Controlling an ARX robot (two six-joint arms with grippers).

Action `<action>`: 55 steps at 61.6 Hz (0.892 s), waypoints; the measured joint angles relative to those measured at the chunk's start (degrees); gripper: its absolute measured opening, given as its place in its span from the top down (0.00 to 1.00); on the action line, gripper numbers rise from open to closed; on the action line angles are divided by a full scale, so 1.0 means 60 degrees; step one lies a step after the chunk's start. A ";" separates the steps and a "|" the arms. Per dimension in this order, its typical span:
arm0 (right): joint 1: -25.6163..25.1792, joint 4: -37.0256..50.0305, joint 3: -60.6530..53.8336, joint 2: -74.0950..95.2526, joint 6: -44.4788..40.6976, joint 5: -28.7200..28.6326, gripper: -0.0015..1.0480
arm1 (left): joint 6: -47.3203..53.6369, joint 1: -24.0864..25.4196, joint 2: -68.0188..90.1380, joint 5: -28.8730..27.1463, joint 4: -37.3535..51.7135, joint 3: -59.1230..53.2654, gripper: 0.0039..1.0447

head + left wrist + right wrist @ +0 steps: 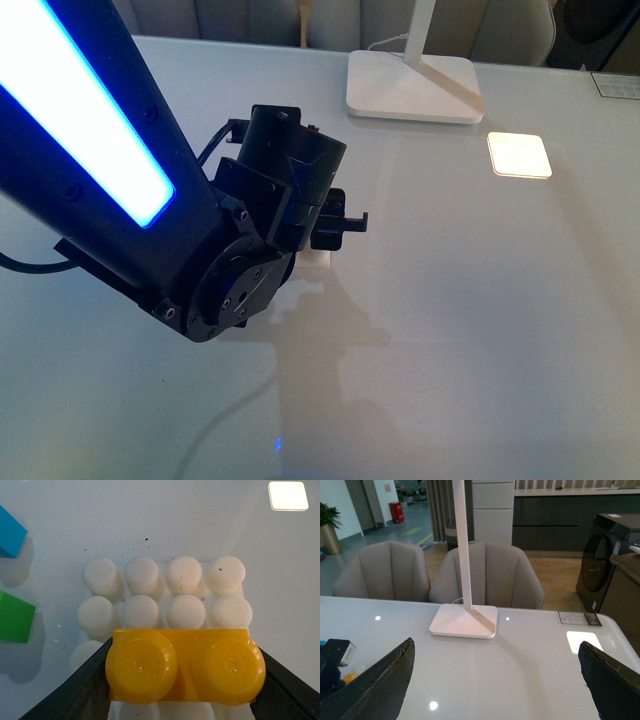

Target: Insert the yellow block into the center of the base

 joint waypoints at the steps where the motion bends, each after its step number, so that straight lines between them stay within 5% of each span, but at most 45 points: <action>1: 0.0000 0.0000 0.0000 0.0000 0.0000 0.0000 0.09 | 0.0000 0.0000 0.0004 -0.0004 0.0007 0.0000 0.40; 55: 0.0000 0.0000 0.0000 0.0000 0.0000 0.0000 0.09 | -0.0018 0.0306 0.0364 0.0127 0.0335 0.0007 0.40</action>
